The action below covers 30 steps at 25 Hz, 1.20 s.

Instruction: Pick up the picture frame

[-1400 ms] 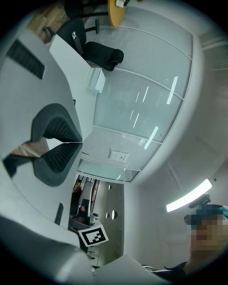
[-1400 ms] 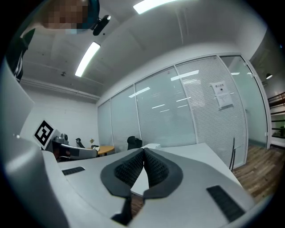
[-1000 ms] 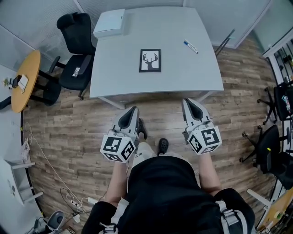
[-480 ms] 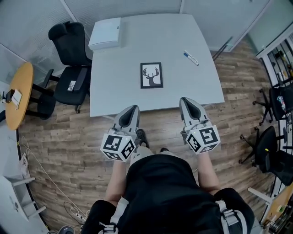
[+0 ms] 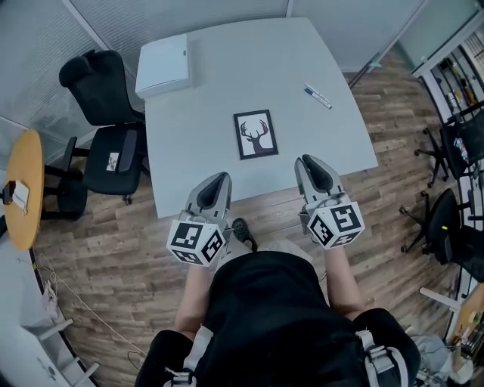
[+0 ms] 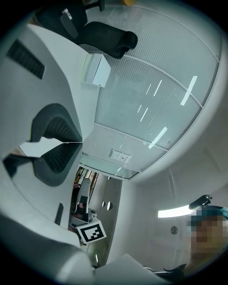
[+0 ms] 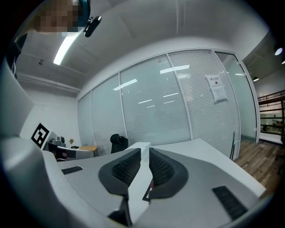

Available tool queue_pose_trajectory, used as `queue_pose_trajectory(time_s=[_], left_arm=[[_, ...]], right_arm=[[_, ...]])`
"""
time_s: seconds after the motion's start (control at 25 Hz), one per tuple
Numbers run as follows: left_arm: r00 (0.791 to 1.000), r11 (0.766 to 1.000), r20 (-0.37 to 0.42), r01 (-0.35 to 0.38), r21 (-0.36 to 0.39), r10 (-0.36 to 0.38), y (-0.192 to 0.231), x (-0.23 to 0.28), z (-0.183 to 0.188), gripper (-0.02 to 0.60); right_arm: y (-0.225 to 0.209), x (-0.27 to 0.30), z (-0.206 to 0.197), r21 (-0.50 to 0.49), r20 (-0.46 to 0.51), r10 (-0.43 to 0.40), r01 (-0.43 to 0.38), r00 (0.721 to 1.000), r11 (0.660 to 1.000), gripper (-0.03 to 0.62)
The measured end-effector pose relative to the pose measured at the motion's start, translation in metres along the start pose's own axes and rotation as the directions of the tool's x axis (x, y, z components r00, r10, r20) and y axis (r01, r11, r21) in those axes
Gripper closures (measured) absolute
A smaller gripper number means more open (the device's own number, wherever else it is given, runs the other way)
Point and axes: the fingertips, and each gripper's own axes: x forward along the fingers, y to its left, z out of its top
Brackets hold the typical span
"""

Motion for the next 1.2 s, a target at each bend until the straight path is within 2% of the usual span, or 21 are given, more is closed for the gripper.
queue_pose_trajectory(time_s=[0.4,0.72,1.2], left_arm=[[0.993,0.995,-0.068,0.092,-0.028,-0.093,0.033,0.025,-0.009,0.557],[0.989,0.995,-0.112,0.088,-0.054,-0.094,0.041,0.05,-0.019,0.557],[0.992,0.998,-0.118,0.043,-0.043,-0.048,0.044,0.098,0.005,0.557]], right_arm=[[-0.001,0.046,-0.043,0.034,-0.093,-0.085,0.088,0.992,0.996,0.487],[-0.026,0.076,-0.074,0.048,-0.168,-0.118,0.127,0.979,0.991,0.47],[-0.083,0.133,-0.109,0.043,-0.265,-0.104,0.12,0.959,0.992,0.465]])
